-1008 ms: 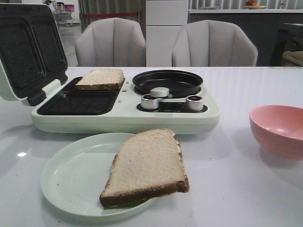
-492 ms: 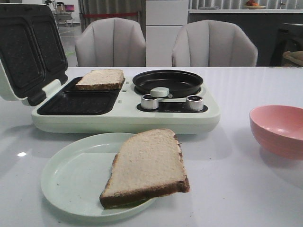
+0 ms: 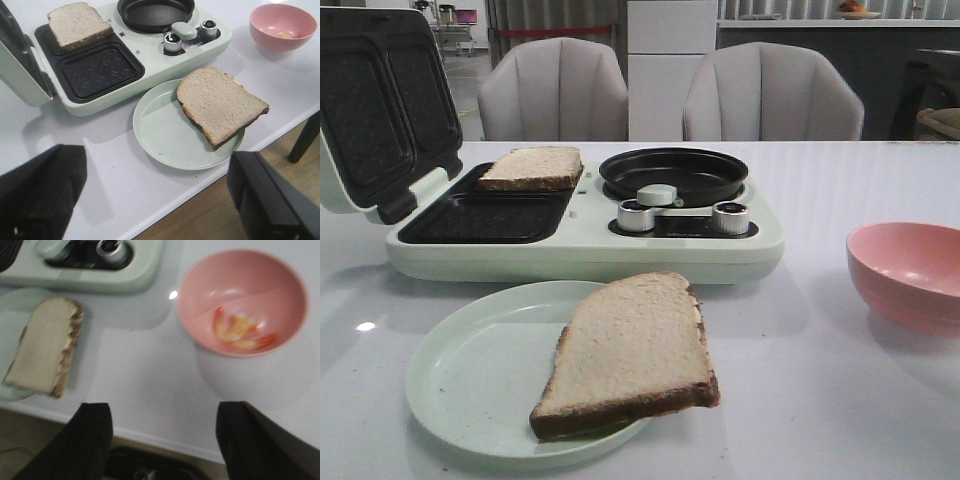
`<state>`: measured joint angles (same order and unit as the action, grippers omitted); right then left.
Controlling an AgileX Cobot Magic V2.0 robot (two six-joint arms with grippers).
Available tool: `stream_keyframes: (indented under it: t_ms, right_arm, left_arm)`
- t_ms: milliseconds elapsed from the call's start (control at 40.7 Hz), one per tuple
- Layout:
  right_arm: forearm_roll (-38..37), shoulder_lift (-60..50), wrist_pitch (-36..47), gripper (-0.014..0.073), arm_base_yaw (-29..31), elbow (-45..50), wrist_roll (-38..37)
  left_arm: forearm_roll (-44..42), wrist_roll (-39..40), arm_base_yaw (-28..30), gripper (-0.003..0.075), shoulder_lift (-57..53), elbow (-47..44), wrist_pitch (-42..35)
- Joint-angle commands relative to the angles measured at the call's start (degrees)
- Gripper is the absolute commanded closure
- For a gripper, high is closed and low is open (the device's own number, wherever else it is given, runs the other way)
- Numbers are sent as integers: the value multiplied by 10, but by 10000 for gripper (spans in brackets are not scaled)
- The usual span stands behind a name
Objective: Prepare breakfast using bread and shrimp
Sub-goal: 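Withdraw the left gripper from the sandwich maker, then grasp the remaining bread slice on the plate with the right gripper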
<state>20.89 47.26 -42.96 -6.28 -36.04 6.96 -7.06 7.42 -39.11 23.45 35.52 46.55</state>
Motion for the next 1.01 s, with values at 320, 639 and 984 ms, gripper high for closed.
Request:
stream_keyframes:
  t_ms: [320,639,984]
  right_arm:
    - [277,240,104,48,-148,-24,156]
    - [290,429,94,48,-173,-137,161]
    - [303,529,46,82,-173,-229,161]
  left_arm:
    - [-2,1,-4,106,5,15,-46]
    - [-2,1,-4,106,5,15,-46]
    - [-2,1,-4,106,5,15,-46]
